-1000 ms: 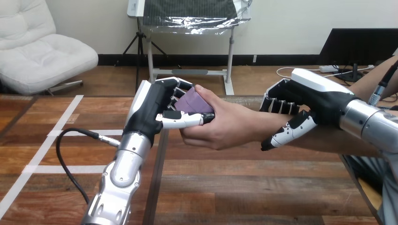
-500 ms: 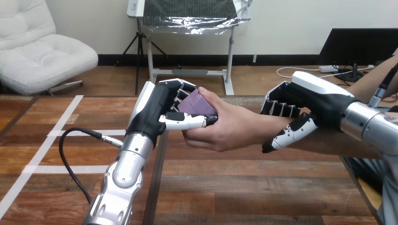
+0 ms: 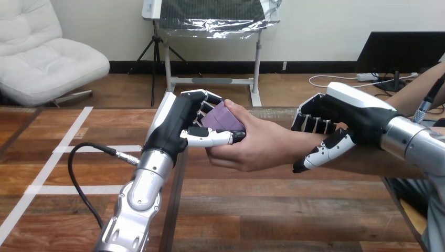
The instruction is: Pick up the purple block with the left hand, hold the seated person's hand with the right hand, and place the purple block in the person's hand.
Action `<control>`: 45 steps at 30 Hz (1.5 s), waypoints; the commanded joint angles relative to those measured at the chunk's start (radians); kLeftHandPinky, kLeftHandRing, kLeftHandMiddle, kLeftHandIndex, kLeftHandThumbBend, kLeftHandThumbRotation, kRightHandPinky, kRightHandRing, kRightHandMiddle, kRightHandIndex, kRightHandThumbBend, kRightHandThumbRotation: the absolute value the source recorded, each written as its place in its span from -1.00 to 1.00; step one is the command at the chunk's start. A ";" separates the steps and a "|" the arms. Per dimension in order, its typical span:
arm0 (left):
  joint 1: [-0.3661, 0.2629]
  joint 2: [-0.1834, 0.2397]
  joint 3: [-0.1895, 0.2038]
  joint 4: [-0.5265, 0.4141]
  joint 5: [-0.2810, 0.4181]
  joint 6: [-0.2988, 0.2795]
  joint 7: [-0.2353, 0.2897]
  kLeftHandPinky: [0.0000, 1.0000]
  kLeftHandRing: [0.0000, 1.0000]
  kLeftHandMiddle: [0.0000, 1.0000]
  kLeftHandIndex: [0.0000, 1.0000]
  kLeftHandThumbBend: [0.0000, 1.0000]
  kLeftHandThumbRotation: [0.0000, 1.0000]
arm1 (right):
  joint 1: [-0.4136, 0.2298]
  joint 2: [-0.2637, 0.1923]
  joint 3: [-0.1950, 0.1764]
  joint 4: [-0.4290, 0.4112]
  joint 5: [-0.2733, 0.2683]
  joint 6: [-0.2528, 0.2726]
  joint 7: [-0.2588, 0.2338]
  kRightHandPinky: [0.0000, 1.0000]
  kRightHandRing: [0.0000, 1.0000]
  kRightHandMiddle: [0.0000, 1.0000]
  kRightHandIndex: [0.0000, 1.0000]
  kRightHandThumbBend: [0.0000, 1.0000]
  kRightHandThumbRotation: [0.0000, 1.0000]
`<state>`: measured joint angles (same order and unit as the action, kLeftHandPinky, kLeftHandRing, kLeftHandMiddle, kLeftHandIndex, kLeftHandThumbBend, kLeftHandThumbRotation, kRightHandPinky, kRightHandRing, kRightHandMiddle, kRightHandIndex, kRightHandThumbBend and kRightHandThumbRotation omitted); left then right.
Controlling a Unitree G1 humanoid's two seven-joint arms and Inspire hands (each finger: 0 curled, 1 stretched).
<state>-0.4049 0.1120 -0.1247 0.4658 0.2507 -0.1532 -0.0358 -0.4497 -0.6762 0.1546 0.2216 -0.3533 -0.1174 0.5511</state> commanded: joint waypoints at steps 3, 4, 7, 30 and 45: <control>-0.011 -0.032 -0.063 -0.035 0.004 0.014 -0.055 -0.33 -0.15 -0.05 0.02 0.24 -0.87 | 0.001 0.005 -0.007 -0.016 0.029 -0.028 0.005 -0.30 -0.16 -0.06 0.03 0.68 -0.58; -0.010 -0.030 -0.063 -0.038 0.003 0.015 -0.057 -0.31 -0.13 -0.03 0.03 0.25 -0.80 | 0.002 0.006 -0.008 -0.015 0.030 -0.029 0.006 -0.29 -0.16 -0.06 0.04 0.69 -0.57; -0.003 -0.025 -0.058 -0.048 -0.005 0.010 -0.069 -0.25 -0.05 0.03 0.07 0.25 -0.54 | 0.003 0.005 -0.007 -0.016 0.031 -0.029 0.010 -0.29 -0.15 -0.05 0.05 0.69 -0.55; 0.071 -0.004 -0.006 -0.147 -0.044 0.038 -0.080 0.17 0.30 0.38 0.44 0.18 0.63 | 0.025 -0.016 -0.007 -0.010 0.012 -0.072 0.003 -0.16 -0.02 0.10 0.18 0.64 -0.31; 0.130 0.035 0.030 -0.195 -0.050 0.033 -0.059 0.09 0.26 0.33 0.34 -0.28 0.50 | 0.051 -0.023 -0.014 -0.007 0.003 -0.115 -0.027 -0.16 -0.02 0.11 0.19 0.64 -0.24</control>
<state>-0.2745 0.1233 -0.1200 0.3237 0.2099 -0.1105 -0.1051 -0.4145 -0.6957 0.1466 0.2212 -0.3525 -0.2211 0.5378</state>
